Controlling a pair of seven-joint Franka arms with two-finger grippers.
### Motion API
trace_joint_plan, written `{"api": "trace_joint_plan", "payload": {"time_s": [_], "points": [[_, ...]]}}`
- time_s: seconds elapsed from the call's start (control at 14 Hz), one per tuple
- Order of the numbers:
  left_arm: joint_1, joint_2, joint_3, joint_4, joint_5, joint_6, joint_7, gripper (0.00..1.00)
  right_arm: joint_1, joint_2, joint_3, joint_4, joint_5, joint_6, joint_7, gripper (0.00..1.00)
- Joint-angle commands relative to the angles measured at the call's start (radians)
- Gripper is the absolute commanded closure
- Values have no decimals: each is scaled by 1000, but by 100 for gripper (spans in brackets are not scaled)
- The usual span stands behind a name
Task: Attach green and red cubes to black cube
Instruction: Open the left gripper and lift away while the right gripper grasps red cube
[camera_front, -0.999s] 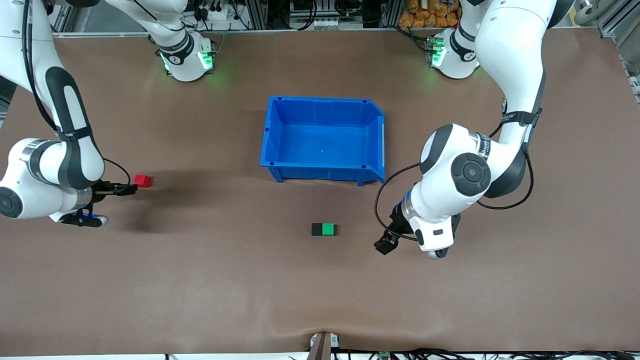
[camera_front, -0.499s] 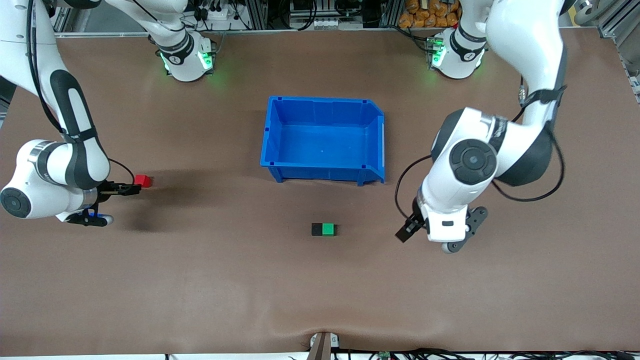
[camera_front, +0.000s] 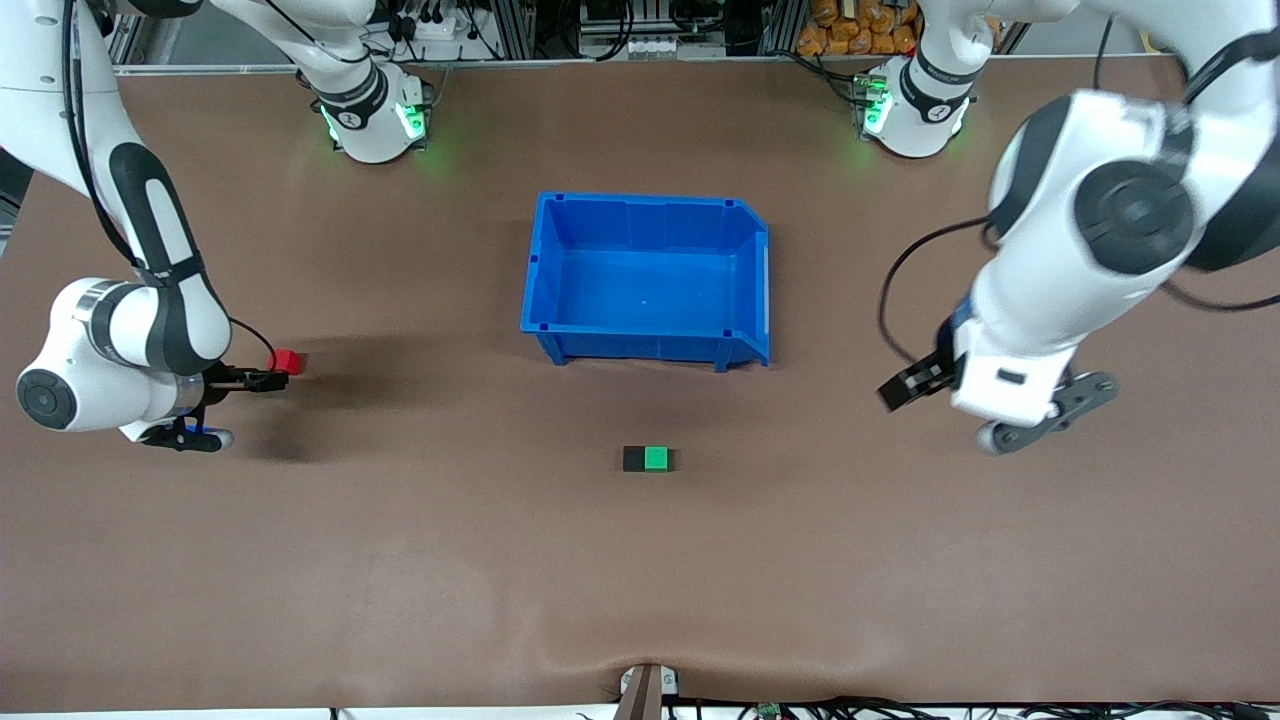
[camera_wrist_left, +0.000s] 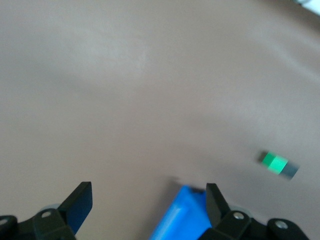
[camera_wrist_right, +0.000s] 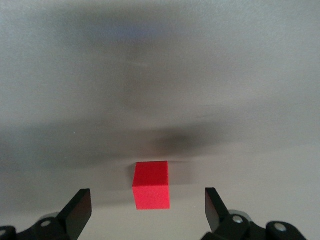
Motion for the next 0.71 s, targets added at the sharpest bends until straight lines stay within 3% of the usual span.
{"api": "trace_joint_plan", "payload": {"time_s": [0.0, 0.36, 0.64], "points": [[51, -60, -6, -30, 2, -12, 167, 0, -7, -9, 8, -31, 0, 31, -10, 0], [102, -107, -2, -35, 11, -57, 395, 0, -7, -7, 10, -73, 0, 80, -10, 2], [191, -136, -8, -44, -27, -83, 425, 0, -7, -7, 10, -80, 0, 94, -10, 10]]}}
